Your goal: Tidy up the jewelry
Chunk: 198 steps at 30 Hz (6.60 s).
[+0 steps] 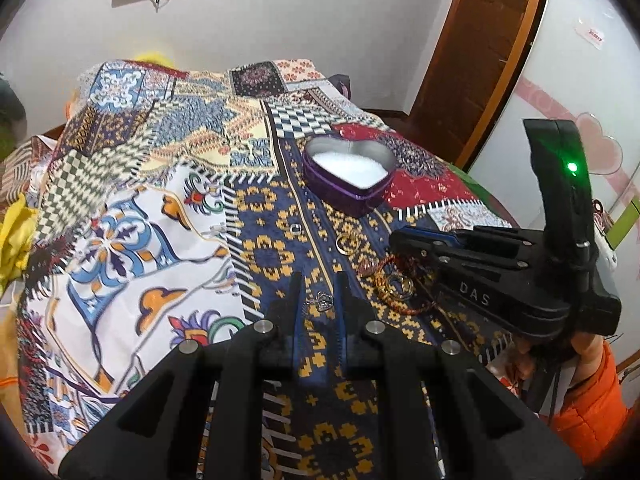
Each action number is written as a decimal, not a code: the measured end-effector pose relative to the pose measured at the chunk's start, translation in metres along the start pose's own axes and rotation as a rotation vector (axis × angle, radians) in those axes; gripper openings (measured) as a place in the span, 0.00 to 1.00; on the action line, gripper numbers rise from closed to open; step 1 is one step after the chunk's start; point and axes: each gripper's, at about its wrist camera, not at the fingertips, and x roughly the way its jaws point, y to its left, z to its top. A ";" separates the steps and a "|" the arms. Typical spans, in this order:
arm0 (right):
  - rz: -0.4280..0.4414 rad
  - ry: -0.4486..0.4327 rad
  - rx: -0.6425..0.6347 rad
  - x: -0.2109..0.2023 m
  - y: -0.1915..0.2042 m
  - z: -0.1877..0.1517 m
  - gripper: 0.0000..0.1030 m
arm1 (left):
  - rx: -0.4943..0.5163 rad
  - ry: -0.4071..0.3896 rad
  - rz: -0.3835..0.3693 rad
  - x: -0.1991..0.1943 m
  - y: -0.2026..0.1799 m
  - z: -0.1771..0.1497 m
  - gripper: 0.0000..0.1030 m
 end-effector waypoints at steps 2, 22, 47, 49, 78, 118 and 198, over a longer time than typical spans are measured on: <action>-0.003 -0.015 -0.007 -0.006 0.001 0.002 0.06 | 0.006 -0.020 0.007 -0.006 -0.001 0.005 0.12; -0.023 -0.228 -0.017 -0.078 0.000 0.051 0.07 | 0.081 -0.147 -0.004 -0.026 -0.025 0.065 0.12; 0.057 -0.134 -0.038 -0.020 -0.023 0.094 0.07 | 0.077 0.045 -0.133 0.085 -0.020 0.107 0.12; 0.073 -0.106 -0.034 -0.012 -0.026 0.094 0.07 | 0.080 0.063 -0.131 0.092 -0.020 0.106 0.12; 0.043 -0.141 -0.022 -0.061 -0.028 0.092 0.20 | 0.077 -0.039 -0.028 0.026 -0.002 0.114 0.25; -0.057 0.044 -0.129 -0.006 -0.001 -0.027 0.15 | 0.085 0.164 -0.016 0.048 -0.005 0.009 0.31; 0.047 -0.079 0.022 0.014 -0.050 0.076 0.07 | 0.064 0.052 -0.019 0.108 0.003 0.120 0.11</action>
